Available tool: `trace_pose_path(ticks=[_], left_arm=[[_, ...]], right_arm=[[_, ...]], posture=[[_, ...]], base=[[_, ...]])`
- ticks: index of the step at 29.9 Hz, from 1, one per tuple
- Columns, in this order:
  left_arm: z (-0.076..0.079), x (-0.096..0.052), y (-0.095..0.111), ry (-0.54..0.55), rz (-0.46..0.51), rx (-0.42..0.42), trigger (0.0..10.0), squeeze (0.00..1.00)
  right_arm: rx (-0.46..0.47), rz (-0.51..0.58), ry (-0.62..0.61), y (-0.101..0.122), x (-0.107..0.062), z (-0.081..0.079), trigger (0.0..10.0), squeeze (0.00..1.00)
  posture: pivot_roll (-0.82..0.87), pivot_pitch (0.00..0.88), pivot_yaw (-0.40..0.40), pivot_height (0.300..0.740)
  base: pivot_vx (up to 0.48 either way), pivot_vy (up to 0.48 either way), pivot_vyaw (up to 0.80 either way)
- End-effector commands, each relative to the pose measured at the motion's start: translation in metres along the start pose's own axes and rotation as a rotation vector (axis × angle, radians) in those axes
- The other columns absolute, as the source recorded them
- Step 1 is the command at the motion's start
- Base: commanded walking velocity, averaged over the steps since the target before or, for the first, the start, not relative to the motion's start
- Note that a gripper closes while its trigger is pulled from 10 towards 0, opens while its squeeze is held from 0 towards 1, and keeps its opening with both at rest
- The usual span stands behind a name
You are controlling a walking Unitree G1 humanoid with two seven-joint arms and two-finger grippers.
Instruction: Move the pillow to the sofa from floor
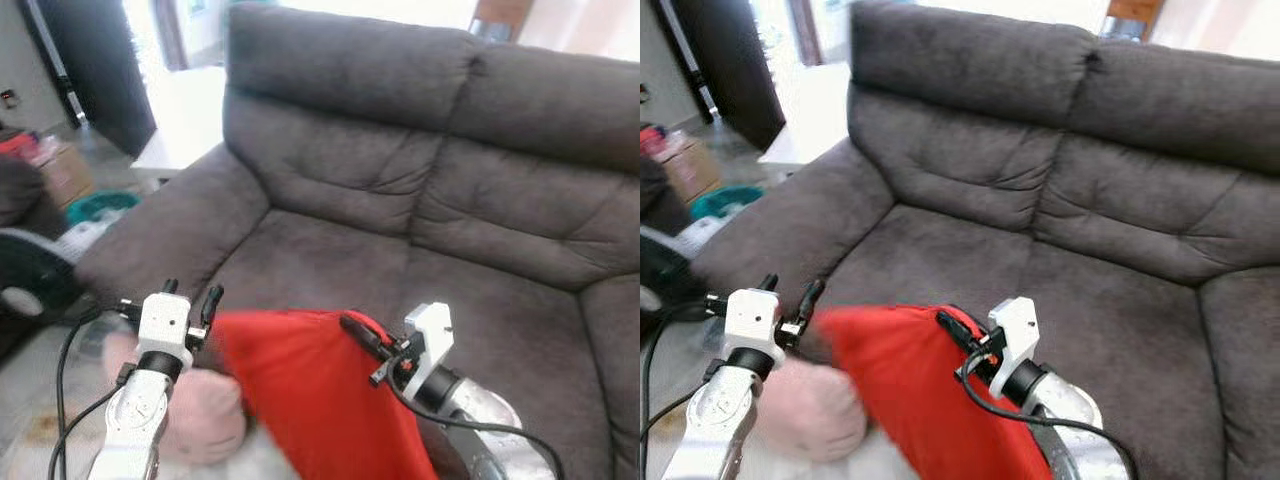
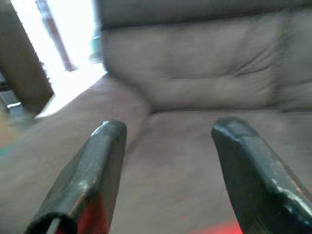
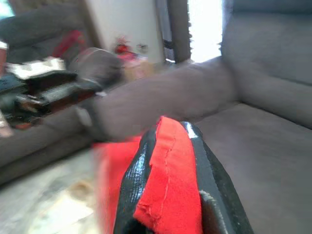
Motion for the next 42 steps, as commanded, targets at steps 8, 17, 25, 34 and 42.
trace_pose_path(ticks=[8, 17, 25, 34, 42], left_arm=[[-0.002, -0.002, 0.0, -0.014, -0.007, 0.014, 10.0, 0.0], [0.006, -0.002, -0.005, -0.073, -0.044, 0.0, 10.0, 0.0], [0.008, -0.019, -0.03, -0.208, -0.2, -0.013, 10.0, 0.0], [0.006, -0.07, -0.062, -0.533, -0.485, 0.085, 10.0, 0.0], [-0.023, -0.08, -0.063, -0.598, -0.584, 0.255, 10.0, 0.0]], right_arm=[[-0.069, 0.115, -0.029, 0.034, 0.008, 0.007, 10.0, 0.0], [-0.078, 0.109, -0.06, 0.034, 0.009, 0.013, 10.0, 0.0], [-0.142, 0.049, -0.05, 0.026, 0.006, 0.019, 10.0, 0.0], [-0.239, -0.037, -0.057, 0.015, -0.005, 0.037, 10.0, 0.0], [-0.322, -0.134, 0.037, 0.001, -0.016, 0.033, 10.0, 0.0]], posture=[[0.11, 0.0, -0.039, 0.74], [0.11, 0.0, -0.04, 0.74], [0.12, 0.0, -0.038, 0.74], [0.12, 0.0, -0.038, 0.74], [0.13, 0.0, -0.045, 0.74]], base=[[0.319, 0.0, 0.0], [0.275, 0.0, 0.0], [0.0, 0.0, 0.0], [0.0, 0.0, 0.0], [0.0, 0.0, 0.0]])
Point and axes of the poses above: a point about 5 cm out from each wrist's last joint towards the gripper, its own x axis pointing out of the wrist towards the gripper, its own y axis along the axis of the wrist's last joint, z = x × y, the point moved 6 cm from there along x, pointing out of the wrist towards the gripper, and after that the axes turned 7 degrees about -x, right-handed, at the moved point
